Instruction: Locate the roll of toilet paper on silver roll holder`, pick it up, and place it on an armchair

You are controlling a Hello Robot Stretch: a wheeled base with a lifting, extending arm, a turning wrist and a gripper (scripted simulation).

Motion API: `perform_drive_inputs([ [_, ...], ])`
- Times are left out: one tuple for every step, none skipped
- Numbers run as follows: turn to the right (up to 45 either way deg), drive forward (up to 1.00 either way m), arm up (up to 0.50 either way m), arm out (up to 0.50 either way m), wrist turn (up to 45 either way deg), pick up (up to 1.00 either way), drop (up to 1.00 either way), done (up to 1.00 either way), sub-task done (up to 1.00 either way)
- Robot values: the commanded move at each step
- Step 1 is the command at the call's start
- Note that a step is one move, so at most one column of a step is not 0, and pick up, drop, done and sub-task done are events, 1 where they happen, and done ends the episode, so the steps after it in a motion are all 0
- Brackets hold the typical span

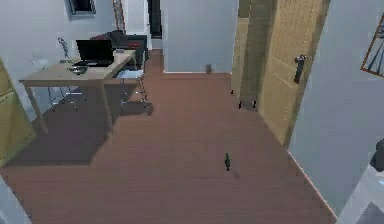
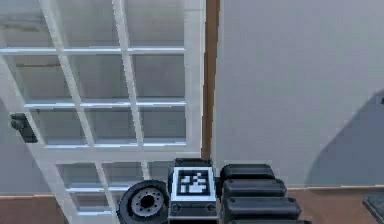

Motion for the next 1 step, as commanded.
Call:
perform_drive_inputs([
  [0.0, 0.90, 0.00, 0.00, 0.0, 0.00, 0.00, 0.00, 0.00],
])
